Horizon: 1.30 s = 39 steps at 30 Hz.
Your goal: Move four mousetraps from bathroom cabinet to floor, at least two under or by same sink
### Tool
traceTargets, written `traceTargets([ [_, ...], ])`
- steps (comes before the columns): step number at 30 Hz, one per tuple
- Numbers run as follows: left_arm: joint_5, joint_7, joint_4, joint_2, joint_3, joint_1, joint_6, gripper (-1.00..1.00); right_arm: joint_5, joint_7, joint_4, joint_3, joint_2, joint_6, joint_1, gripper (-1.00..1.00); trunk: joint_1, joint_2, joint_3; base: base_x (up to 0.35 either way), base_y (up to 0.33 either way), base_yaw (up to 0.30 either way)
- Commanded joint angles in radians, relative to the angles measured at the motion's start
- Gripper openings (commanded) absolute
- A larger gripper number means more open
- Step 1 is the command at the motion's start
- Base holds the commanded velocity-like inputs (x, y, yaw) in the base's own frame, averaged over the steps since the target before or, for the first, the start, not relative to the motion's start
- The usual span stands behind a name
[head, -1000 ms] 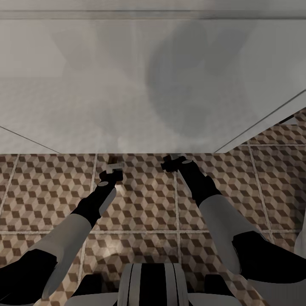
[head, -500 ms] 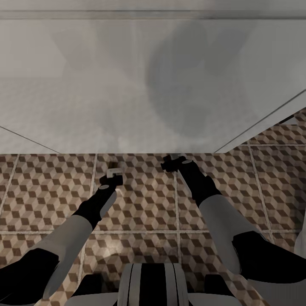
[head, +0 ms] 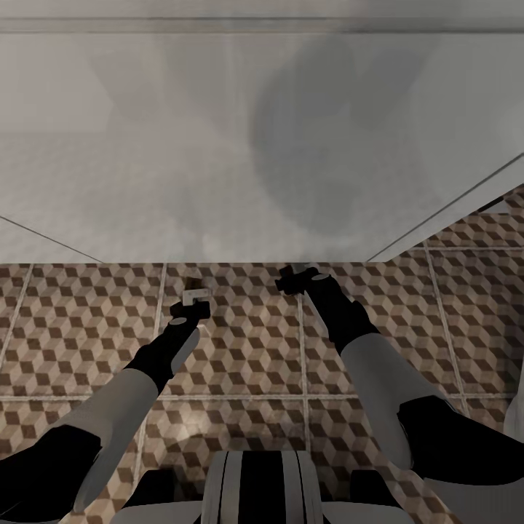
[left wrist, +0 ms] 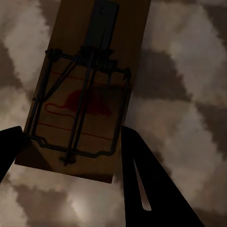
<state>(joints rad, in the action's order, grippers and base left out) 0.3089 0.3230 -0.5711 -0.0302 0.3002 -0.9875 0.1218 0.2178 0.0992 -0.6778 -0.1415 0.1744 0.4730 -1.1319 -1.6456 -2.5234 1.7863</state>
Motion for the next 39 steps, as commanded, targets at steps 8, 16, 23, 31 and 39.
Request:
traceTargets([
  [8, 0.006, 0.007, -0.003, 0.001, 0.007, 0.000, 0.004, -1.00, 0.011, 0.007, -0.002, 0.000, 0.000, 0.006, 0.000, 1.00, 0.000, 0.000, 0.001, 0.000, 0.000, 0.000],
  [16, 0.006, 0.007, -0.003, 0.001, 0.007, 0.000, 0.001, 1.00, 0.011, 0.007, -0.002, 0.000, 0.000, 0.005, 0.000, 1.00, 0.000, 0.000, 0.001, 0.000, 0.000, 0.000],
  [23, 0.006, 0.007, -0.003, 0.001, 0.007, 0.000, -0.002, 1.00, 0.011, 0.007, -0.002, 0.000, 0.000, 0.005, 0.000, 1.00, 0.000, 0.000, 0.001, 0.000, 0.000, 0.000],
  [31, 0.006, 0.007, -0.003, 0.001, 0.007, 0.000, -0.003, 1.00, 0.011, 0.007, -0.002, 0.000, 0.000, 0.004, 0.000, 1.00, 0.000, 0.000, 0.001, 0.000, 0.000, 0.000],
  [39, 0.006, 0.007, -0.006, 0.001, 0.007, 0.000, -0.006, 1.00, 0.011, 0.008, -0.002, 0.000, 0.000, 0.004, 0.000, 1.00, 0.000, 0.000, 0.001, 0.000, 0.000, 0.000],
])
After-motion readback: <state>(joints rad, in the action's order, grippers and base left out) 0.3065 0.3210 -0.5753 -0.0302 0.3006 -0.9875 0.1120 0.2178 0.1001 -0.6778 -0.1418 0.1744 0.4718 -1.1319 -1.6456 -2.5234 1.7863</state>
